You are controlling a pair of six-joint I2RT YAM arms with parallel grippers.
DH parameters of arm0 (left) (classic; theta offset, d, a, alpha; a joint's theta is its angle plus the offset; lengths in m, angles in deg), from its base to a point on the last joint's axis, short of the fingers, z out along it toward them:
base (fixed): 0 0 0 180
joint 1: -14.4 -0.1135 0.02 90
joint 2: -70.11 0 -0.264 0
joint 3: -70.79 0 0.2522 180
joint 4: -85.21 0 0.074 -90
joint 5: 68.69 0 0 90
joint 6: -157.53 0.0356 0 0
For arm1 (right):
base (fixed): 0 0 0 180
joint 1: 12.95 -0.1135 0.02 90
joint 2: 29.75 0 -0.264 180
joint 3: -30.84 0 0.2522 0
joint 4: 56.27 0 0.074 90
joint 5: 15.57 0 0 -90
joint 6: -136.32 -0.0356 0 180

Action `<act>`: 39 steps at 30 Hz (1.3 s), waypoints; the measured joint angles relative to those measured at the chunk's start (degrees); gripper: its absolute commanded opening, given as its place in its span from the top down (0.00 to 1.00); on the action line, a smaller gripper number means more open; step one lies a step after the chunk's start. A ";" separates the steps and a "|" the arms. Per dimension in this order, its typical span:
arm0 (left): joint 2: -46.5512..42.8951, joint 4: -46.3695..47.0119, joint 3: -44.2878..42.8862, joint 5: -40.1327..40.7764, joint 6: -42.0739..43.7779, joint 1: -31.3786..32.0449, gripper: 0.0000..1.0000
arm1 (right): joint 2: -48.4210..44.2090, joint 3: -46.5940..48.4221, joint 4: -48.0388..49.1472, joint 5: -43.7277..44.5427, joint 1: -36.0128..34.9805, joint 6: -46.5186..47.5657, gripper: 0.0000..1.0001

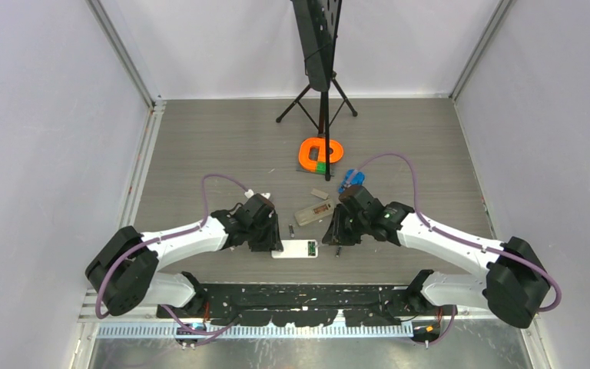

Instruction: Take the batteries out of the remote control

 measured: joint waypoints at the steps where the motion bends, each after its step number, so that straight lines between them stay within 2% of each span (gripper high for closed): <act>1: 0.00 0.02 0.00 0.00 0.00 0.00 0.62 | 0.70 -0.02 0.55 -0.42 0.00 -0.15 1.00; 15: 0.00 0.00 -0.04 0.00 0.07 0.00 0.61 | -0.87 -1.77 2.91 -0.87 0.00 -2.97 1.00; 27: 0.85 -0.09 -0.76 -0.09 1.03 0.00 0.61 | 0.42 -0.13 -0.44 -2.80 0.00 1.22 1.00; 39: 0.83 -0.09 -0.79 -0.07 1.14 0.00 0.61 | -1.22 -2.62 2.27 -3.45 0.15 -2.19 1.00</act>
